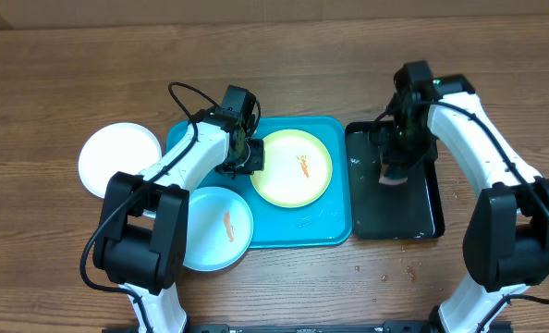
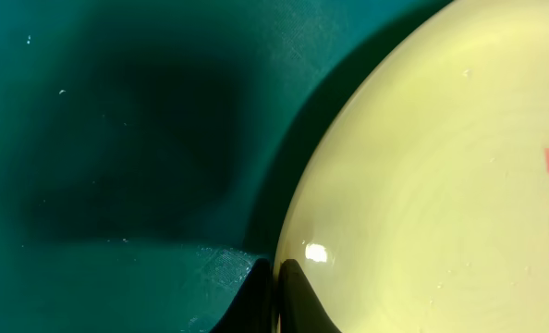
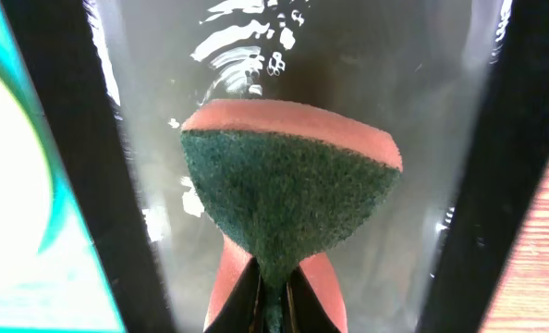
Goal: Clean dirty plates on tray and stack at the side
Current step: 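Carry the wet sponge onto the yellow plate with right gripper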
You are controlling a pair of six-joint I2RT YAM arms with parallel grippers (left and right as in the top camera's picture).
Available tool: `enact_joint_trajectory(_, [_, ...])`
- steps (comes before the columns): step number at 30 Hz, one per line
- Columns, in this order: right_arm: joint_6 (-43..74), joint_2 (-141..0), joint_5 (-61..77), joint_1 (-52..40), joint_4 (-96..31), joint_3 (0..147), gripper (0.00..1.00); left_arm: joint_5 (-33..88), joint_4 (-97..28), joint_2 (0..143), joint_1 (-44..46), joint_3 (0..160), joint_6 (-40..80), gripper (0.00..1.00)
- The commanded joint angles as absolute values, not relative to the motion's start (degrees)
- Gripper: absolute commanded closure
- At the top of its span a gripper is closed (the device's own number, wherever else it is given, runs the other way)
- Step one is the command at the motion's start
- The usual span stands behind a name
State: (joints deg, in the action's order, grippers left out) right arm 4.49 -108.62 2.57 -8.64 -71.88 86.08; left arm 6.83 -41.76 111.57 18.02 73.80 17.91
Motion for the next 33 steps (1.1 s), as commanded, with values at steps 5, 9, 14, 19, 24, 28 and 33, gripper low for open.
enact_joint_trajectory(5, [5.0,-107.4,3.6,-8.8,-77.6,96.3,0.96,7.4,-41.7,112.2,18.0,73.4,18.0,0.96])
enact_joint_trajectory(9, [5.0,-107.4,14.5,-9.5,-79.2,100.9,0.96,7.5,-41.7,112.2,18.0,73.4,18.0,0.96])
enact_joint_trajectory(14, [6.4,-107.4,17.2,-13.1,-77.3,101.3,0.96,7.6,-41.7,112.2,18.1,73.4,18.0,0.96])
enact_joint_trajectory(19, [9.7,-107.4,13.7,-19.0,-75.6,101.2,0.96,9.1,-41.8,112.2,18.6,73.4,18.0,0.96])
enact_joint_trajectory(24, [14.7,-107.4,5.7,-25.5,-73.6,99.7,0.96,9.0,-41.9,112.2,19.3,73.3,18.0,0.95])
enact_joint_trajectory(28, [16.5,-107.5,1.2,-28.6,-70.7,97.2,0.96,9.0,-41.9,112.2,19.9,73.3,18.0,0.96])
enact_joint_trajectory(33, [16.6,-107.5,0.9,-29.9,-65.9,92.9,0.96,8.8,-41.9,112.2,19.9,73.3,18.0,0.96])
